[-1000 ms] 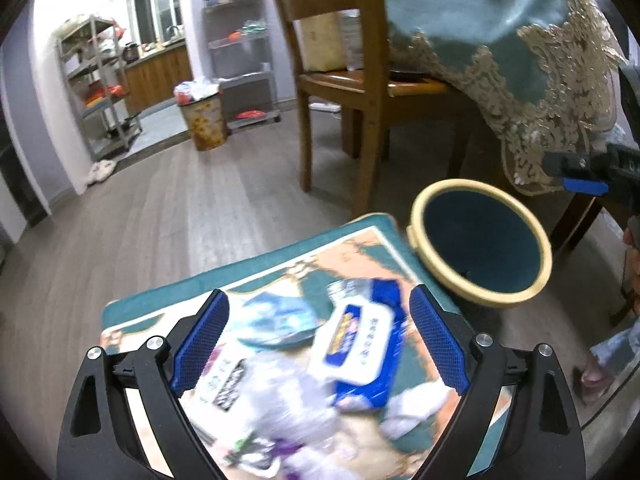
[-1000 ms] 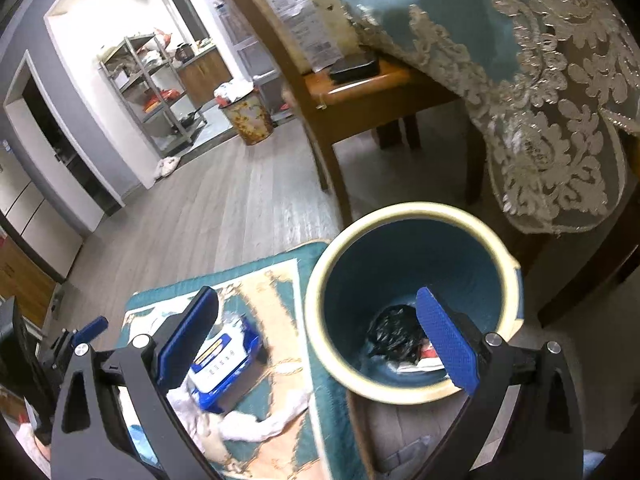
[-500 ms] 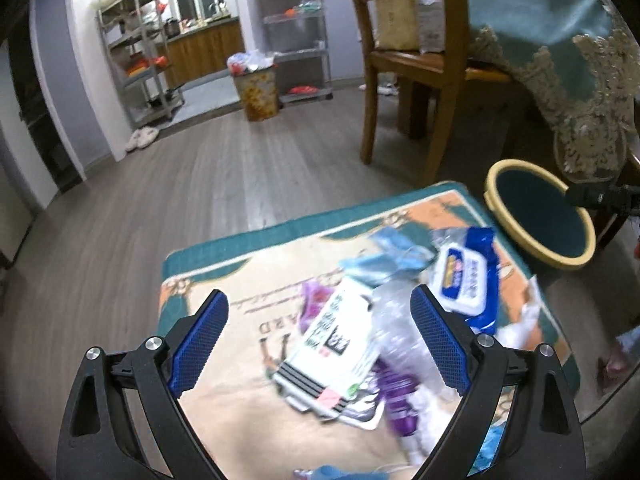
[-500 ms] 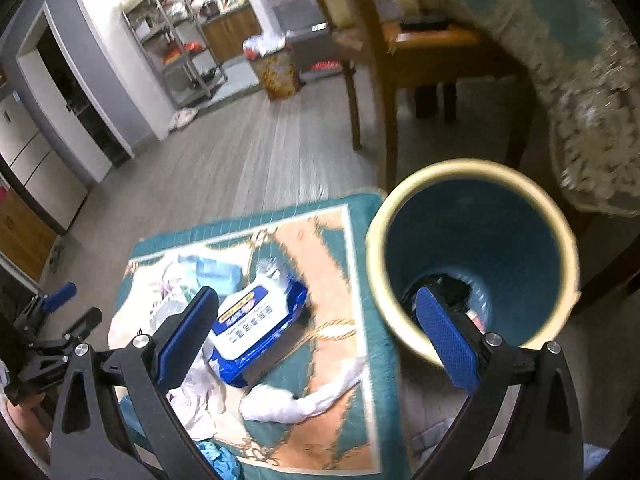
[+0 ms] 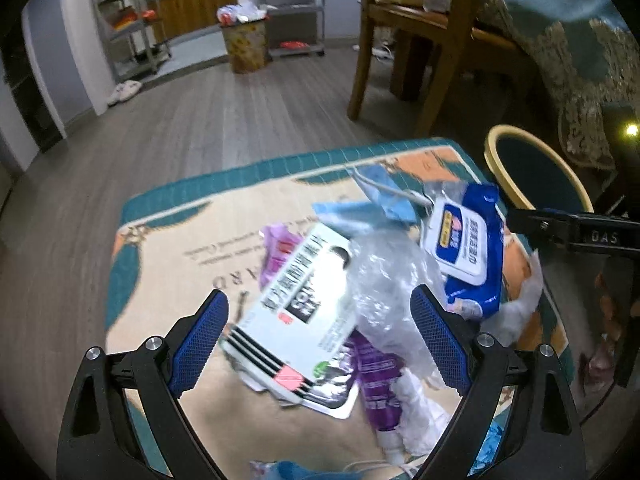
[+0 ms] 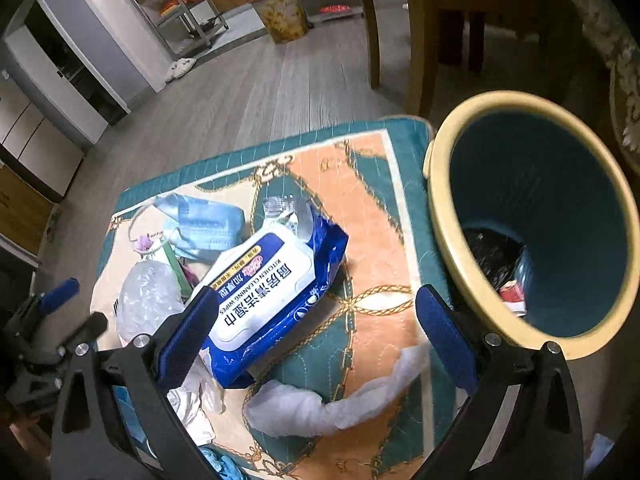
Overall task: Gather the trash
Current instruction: 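Grasp the plastic wrap with the left tool while the right tool grasps the blue wet-wipe pack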
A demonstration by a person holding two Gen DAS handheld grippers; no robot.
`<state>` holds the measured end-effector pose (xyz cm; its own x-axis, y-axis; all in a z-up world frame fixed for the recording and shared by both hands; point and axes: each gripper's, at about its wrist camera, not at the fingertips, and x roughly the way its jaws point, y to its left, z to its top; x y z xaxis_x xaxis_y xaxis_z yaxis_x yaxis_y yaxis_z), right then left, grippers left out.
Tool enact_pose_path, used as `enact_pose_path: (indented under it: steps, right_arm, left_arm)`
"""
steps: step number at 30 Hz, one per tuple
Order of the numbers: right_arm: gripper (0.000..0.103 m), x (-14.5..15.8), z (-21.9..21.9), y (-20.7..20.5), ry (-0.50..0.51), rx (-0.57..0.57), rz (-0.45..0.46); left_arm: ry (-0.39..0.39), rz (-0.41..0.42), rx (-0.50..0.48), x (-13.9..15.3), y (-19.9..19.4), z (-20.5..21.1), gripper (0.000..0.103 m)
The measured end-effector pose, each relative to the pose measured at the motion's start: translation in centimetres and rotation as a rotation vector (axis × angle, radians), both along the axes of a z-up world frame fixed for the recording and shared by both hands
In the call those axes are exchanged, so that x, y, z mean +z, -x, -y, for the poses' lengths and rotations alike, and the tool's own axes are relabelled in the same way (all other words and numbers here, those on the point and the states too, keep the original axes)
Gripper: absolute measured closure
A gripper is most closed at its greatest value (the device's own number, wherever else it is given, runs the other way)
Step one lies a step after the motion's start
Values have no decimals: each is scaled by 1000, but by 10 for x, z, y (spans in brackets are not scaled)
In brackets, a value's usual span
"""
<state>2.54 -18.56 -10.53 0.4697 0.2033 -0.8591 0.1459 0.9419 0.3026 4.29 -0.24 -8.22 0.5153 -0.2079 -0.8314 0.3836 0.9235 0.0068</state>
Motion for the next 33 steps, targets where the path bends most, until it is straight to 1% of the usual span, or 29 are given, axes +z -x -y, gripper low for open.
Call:
enact_pose_path:
  steps: [1,5,7,8,9,11,12,13,14,15,16,17,19,21,22,24,30,33]
  right_arm:
    - [12,-2,0,-1,-14,-4,-6]
    - [19,-9,0,-5,-68,-10,-29]
    - [29,-11,-3,-8,-87,-6,-34]
    - [32,-13,-3,-9,-110,-6,-39]
    - [38,-14,-3,-10,-127,-7,-44]
    - [48,-18,-3,-11,-167,-7,-54]
    - [58,-20,-3,-11,-191,-4,-57]
    - [65,-21,-4,-11,-208,-2,-58]
    - [69,-21,-3,-12,-218,0,-59]
    - [81,-21,-4,-11,-227,5,-60]
    - [84,-19,-5,-10,-228,7,-56]
    - [85,-16,-6,-10,-227,8,-49]
    - [93,-9,-7,-8,-222,8,-28]
    - [95,0,-8,-8,-213,13,-6]
    - [97,7,-10,-8,-193,22,8]
    - [98,18,-11,-8,-157,36,38]
    - [99,52,-15,-3,-97,76,113]
    - [99,68,-11,3,-73,84,152]
  left_arm:
    - [2,-7,-3,-2,0,2,11]
    - [-2,-21,-15,-7,0,10,11]
    - [6,-29,-21,-7,-1,13,13]
    - [9,-33,-24,-7,-1,14,14]
    - [11,-35,-27,-7,-1,15,18]
    - [17,-60,-38,-9,-2,18,32]
    - [18,-75,-44,-11,-2,19,42]
    - [24,-94,-59,-13,-2,21,51]
    - [27,-100,-69,-13,-1,22,55]
    - [29,-103,-81,-13,0,24,64]
    - [27,-102,-92,-11,1,25,71]
    - [31,-103,-98,-9,1,26,74]
    - [42,-105,-108,-5,3,27,85]
    - [37,-88,-114,1,3,29,87]
    - [30,-66,-120,7,5,31,88]
    - [31,-37,-130,15,7,33,88]
    - [66,38,-154,45,14,40,89]
    - [87,60,-156,55,13,41,90]
